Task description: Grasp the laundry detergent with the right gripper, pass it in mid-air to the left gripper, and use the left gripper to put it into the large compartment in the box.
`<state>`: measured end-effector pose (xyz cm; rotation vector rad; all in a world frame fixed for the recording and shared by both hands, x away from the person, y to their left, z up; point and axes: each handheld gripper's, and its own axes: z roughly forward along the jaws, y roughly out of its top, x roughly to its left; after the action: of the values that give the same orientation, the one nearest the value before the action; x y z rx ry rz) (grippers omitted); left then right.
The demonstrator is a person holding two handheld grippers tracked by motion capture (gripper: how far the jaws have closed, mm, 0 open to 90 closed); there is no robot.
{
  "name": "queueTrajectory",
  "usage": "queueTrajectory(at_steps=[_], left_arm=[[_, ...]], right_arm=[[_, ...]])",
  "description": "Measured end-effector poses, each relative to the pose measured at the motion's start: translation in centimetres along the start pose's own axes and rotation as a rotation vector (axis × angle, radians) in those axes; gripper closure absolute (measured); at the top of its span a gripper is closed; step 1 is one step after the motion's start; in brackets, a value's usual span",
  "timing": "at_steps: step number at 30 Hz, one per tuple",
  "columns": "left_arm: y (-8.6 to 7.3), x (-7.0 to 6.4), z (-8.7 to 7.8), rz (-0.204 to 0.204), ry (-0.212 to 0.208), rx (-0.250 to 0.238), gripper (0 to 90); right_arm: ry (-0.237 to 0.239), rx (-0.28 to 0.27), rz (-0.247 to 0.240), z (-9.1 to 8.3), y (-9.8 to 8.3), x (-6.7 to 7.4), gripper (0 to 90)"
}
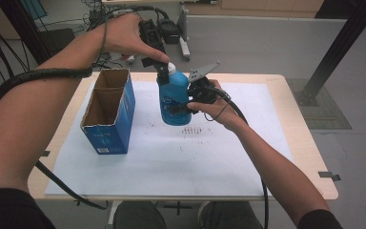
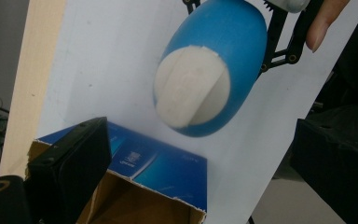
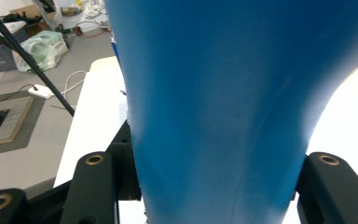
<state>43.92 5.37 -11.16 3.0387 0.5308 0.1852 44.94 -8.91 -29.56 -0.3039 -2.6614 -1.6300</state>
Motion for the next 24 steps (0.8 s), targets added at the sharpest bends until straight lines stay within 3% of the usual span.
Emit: queueTrajectory(at_steps=[12, 24], left_arm=[[0.2, -1.2, 0.7, 0.065, -0.018, 0.040, 5.9], [0.2, -1.7, 1.8, 0.097, -0.039, 0.076, 5.9]], right_arm=[[0.049, -0.024, -0.067, 1.1, 0.6, 1.4, 43.6], [0.074, -0.041, -0.112, 1.7, 0.9, 2.2, 43.6]])
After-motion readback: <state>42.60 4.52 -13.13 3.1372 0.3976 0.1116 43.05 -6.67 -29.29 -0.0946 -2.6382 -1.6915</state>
